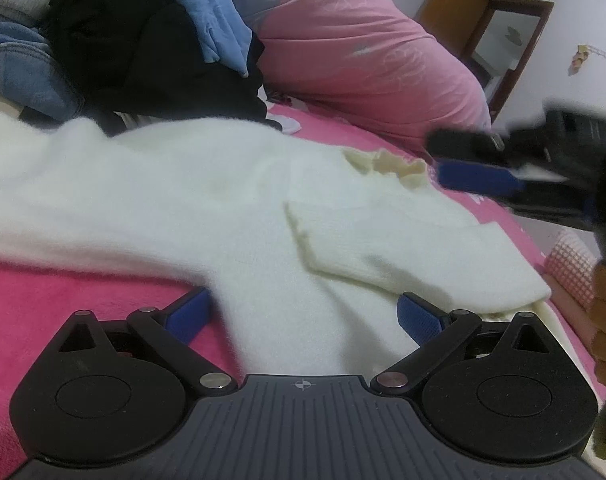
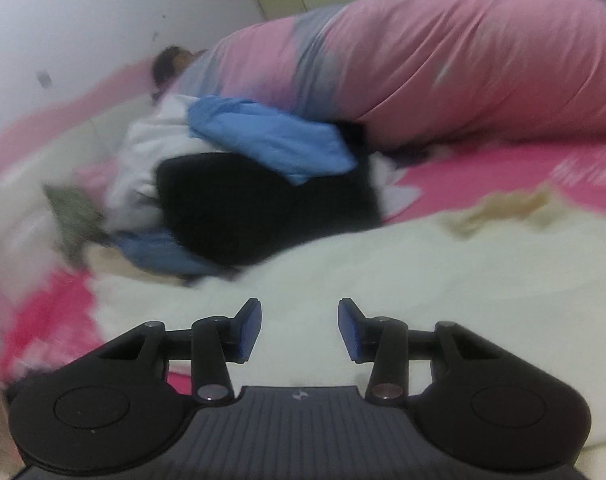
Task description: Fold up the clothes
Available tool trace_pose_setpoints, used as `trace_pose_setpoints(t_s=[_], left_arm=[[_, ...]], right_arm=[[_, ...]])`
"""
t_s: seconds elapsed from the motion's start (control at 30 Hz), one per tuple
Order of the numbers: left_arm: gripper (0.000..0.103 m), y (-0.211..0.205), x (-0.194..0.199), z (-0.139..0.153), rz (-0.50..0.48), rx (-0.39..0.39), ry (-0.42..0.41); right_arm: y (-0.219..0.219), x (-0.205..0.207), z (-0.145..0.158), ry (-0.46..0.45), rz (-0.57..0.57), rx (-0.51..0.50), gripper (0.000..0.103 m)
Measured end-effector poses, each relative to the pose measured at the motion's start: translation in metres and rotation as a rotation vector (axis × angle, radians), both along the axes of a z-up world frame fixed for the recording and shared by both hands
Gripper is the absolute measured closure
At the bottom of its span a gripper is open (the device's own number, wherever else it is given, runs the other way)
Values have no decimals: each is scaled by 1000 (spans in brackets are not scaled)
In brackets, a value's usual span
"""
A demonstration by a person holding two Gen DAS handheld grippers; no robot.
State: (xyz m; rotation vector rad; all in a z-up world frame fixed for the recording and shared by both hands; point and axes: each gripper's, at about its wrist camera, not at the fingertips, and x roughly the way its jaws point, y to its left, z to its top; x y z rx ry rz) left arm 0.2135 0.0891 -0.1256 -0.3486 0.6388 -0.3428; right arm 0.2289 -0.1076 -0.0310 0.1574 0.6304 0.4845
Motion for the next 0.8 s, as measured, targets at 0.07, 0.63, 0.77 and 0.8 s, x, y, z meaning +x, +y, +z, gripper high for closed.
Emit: trace_pose_setpoints(t_s=[0.07, 0.63, 0.77, 0.8], left_arm=[[3, 0, 0, -1, 3, -3, 1], [4, 23, -3, 1, 108, -102, -14], [4, 42, -2, 1, 175, -169, -12], [4, 48, -1, 1, 192, -194, -8]], right_arm=[[-3, -12, -3, -45, -8, -142, 57], [53, -20, -87, -216, 157, -716, 83], [46, -16, -80, -200, 84, -645, 94], [43, -16, -77, -196, 69, -620, 94]])
